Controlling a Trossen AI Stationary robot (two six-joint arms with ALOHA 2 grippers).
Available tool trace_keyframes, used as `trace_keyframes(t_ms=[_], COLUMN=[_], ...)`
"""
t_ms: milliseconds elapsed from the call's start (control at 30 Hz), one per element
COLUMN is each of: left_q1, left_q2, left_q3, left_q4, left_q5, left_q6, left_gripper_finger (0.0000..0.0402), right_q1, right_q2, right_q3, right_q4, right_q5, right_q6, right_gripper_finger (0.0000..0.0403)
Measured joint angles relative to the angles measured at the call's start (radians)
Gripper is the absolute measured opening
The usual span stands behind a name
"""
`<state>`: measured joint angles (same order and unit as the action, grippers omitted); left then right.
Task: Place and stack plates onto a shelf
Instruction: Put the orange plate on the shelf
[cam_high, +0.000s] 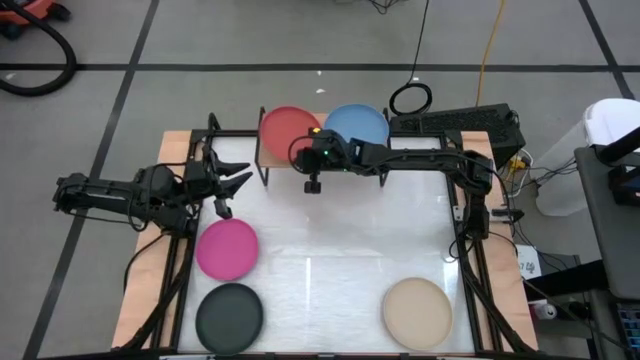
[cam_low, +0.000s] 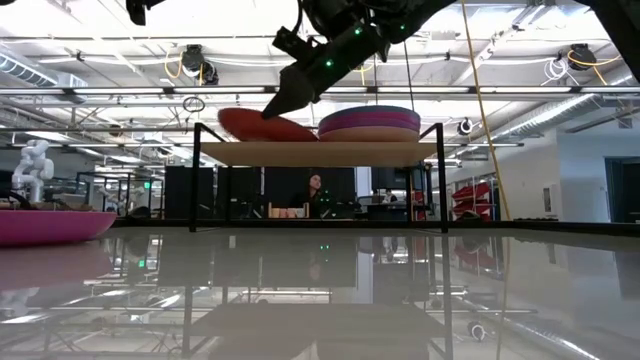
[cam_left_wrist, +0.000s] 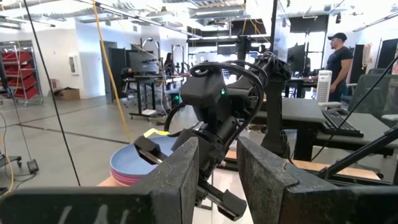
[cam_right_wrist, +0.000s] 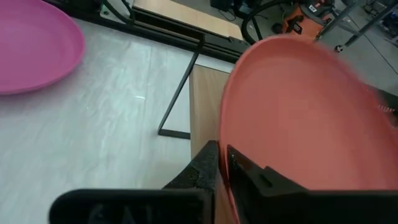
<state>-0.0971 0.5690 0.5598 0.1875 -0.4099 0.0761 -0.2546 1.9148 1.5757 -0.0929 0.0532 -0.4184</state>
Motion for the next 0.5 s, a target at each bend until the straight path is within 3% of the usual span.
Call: trace_keyframes(t_ms=[500], left_q1=[0.000], left_q2=[0.000], left_q3=[0.000], left_q4=[0.000], left_q5=[-0.001], left_q6=[-0.003], left_gripper_finger=[0.0115], right_q1=[0.003], right_q2=[0.000], right_q3=[0.000], right_q4=[0.023], right_q5=[-0.001], right_q6=[-0.002], right_gripper_finger=[0.0085])
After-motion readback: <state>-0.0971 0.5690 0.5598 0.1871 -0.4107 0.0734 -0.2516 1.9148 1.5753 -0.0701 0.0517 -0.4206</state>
